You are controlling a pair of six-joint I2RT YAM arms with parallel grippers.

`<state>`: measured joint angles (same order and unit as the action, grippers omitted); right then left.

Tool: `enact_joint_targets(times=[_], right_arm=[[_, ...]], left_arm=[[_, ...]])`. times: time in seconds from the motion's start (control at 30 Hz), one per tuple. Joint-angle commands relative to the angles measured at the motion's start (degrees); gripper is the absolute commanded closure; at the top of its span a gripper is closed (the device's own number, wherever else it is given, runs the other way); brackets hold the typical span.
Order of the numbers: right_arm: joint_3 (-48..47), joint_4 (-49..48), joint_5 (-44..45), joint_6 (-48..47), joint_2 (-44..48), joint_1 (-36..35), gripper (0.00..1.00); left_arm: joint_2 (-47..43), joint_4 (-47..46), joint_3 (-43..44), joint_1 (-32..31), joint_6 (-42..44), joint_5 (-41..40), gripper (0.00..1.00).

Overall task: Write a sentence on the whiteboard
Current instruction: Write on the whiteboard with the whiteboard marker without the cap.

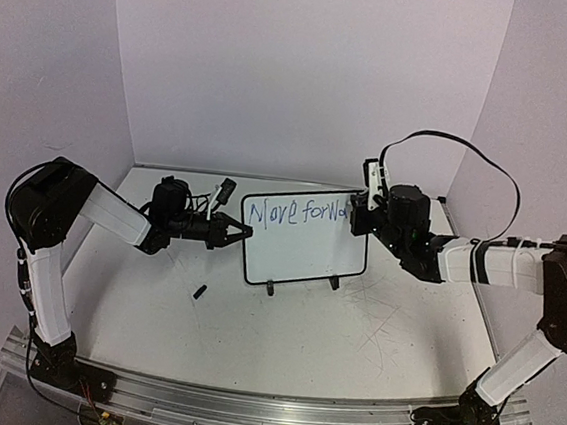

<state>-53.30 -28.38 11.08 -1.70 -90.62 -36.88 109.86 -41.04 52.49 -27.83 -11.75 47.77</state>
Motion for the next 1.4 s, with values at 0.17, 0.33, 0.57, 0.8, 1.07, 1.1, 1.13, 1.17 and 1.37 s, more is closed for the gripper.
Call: enact_joint_targets(times=[0.17, 0.33, 0.57, 0.8, 1.07, 1.1, 1.13, 1.17, 1.37], right_arm=[[-2.5, -1.7, 2.5, -0.1, -2.2, 0.0, 1.0], [-1.5, -0.7, 3.7, 0.4, -1.5, 0.1, 1.0], [0.8, 0.1, 2.8, 1.8, -1.1, 0.1, 1.0], [2.3, 0.3, 2.3, 4.3, -1.1, 0.0, 1.0], [0.4, -0.2, 2.8, 3.4, -1.6, 0.1, 1.0], [0.0, -0.5, 2.9, 3.2, -1.5, 0.1, 1.0], [-0.3, -0.8, 3.2, 3.0, -1.5, 0.1, 1.0], [-0.6, -1.1, 3.5, 2.8, -1.5, 0.1, 1.0], [-2.3, -2.1, 5.1, 2.2, -2.2, 0.1, 1.0]], left_arm=[[-0.3, 5.1, 0.2, 0.6, 5.7, -7.2, 1.0], [-0.3, 5.0, 0.3, 0.6, 5.7, -7.1, 1.0], [-0.5, 5.0, 0.3, 0.6, 5.7, -7.2, 1.0], [-0.4, 5.1, 0.4, 0.6, 5.7, -7.1, 1.0], [-0.3, 5.1, 0.5, 0.6, 5.7, -7.0, 1.0], [-0.2, 5.2, 0.5, 0.6, 5.7, -7.0, 1.0], [-0.2, 5.2, 0.6, 0.6, 5.7, -7.0, 1.0], [-0.1, 5.2, 0.6, 0.6, 5.7, -7.0, 1.0], [-0.2, 5.2, 0.5, 0.6, 5.7, -6.9, 1.0]])
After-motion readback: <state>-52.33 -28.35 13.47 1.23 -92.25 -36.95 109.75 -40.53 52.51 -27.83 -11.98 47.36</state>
